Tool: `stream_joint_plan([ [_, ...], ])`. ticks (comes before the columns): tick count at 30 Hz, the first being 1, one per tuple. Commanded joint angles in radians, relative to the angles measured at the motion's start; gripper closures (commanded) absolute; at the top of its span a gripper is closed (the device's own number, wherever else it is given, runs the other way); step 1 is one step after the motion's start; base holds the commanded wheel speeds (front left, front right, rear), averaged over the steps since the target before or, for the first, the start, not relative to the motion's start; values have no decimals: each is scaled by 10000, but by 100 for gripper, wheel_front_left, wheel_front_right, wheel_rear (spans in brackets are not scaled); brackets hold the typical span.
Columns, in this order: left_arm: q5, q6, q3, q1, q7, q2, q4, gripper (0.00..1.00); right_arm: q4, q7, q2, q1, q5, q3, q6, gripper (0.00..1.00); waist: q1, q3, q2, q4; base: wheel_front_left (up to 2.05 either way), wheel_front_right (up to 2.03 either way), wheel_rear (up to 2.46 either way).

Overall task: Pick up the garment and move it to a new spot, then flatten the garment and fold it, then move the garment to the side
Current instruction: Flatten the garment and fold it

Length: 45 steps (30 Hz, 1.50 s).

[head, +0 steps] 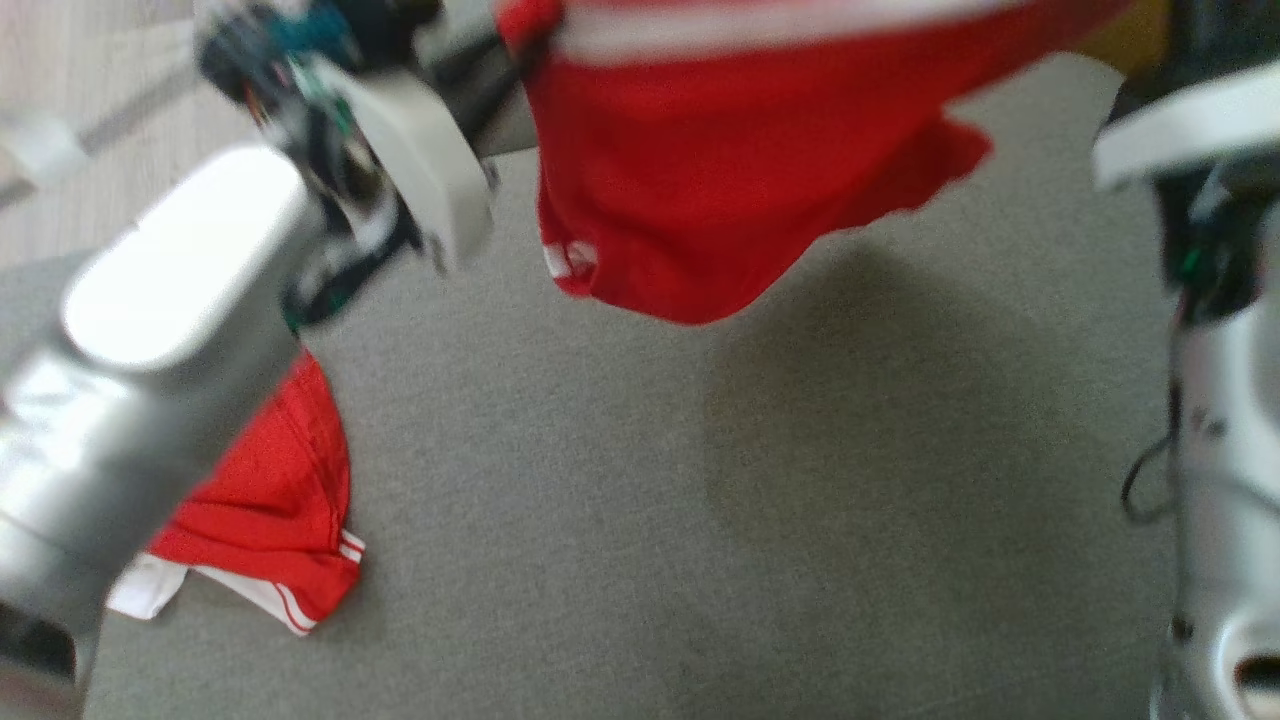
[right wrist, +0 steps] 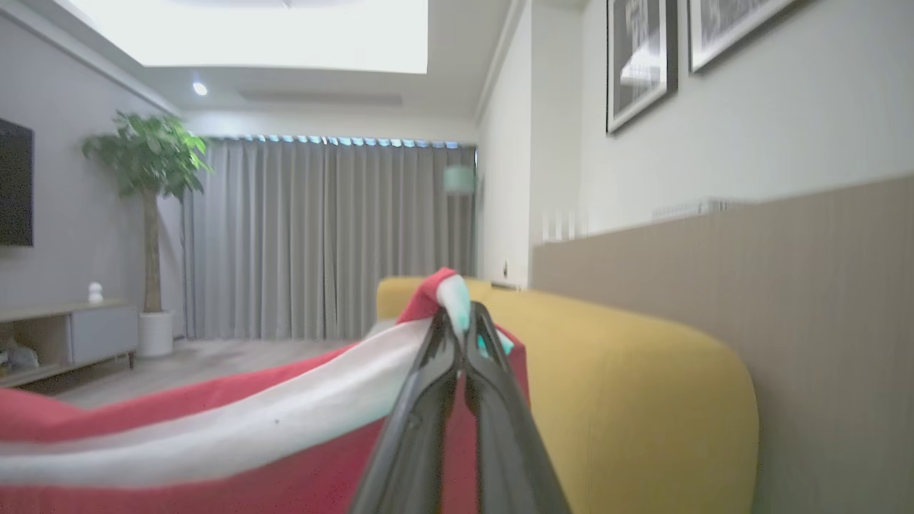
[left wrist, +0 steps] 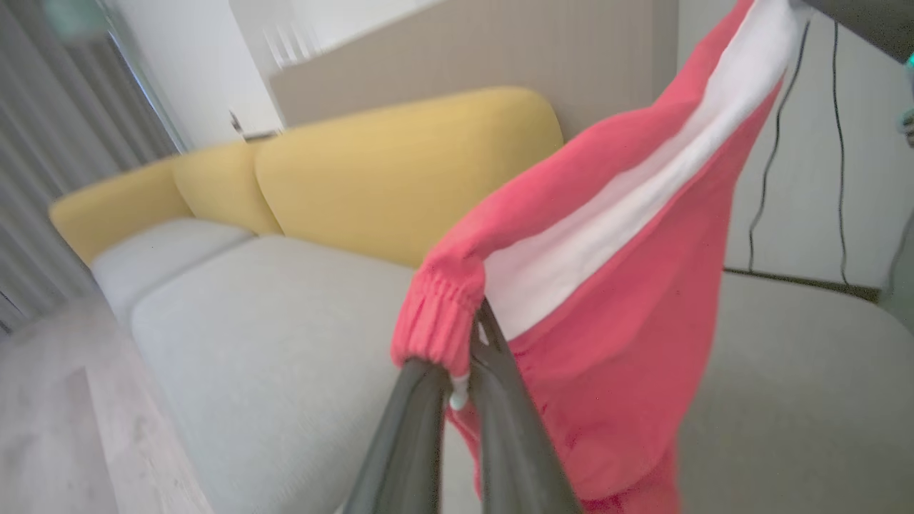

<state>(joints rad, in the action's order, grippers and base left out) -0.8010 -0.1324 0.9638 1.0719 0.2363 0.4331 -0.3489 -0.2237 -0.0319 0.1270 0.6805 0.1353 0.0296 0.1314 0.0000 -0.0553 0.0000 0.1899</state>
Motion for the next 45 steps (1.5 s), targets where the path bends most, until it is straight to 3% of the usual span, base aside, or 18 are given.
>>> stream_joint_plan([
  [1,-1,20,-781,1090,-320,296,-74,100,177,293,-2,864,-26,-104,-7,100,0,194,0,29,0,0,0],
  [6,-188,219,-1115,1184,-856,-35,-650,100,-475,529,-79,896,-412,311,-7,100,0,361,0,-189,0,0,0],
  [13,-1410,167,-594,-560,490,131,-270,100,-1128,-455,13,-786,-409,478,-7,100,0,284,0,-512,0,0,0],
  [18,-1846,354,-596,-897,1113,431,388,100,-1027,-1043,121,-963,-263,483,-7,100,0,55,0,-595,0,0,0],
  [22,-2023,751,-934,-428,1432,521,613,100,-941,-1533,95,-251,-61,382,-7,100,0,-518,0,-569,0,0,0],
  [27,-1605,905,-1219,1119,1603,413,-96,100,-1676,-1475,-76,1943,-57,479,-7,100,0,-1674,0,-449,0,0,0],
  [32,-934,1066,-1748,3187,425,-406,-1833,100,-3003,433,-364,4670,-399,1182,-7,100,0,-2569,0,-602,0,0,0],
  [36,-844,664,-2116,4292,-831,-1094,-2929,100,-4339,2006,-505,6184,-875,1992,-7,100,0,-3001,0,-755,0,0,0],
  [41,-876,310,-2250,4712,-2057,-1683,-4065,100,-5953,2696,-343,6502,-1343,2103,-7,100,0,-3257,0,-930,0,0,0],
  [45,-822,64,-1690,4154,-2750,-1912,-4302,100,-7115,2819,47,5980,-1503,2106,-7,100,0,-3386,0,-1018,0,0,0],
])
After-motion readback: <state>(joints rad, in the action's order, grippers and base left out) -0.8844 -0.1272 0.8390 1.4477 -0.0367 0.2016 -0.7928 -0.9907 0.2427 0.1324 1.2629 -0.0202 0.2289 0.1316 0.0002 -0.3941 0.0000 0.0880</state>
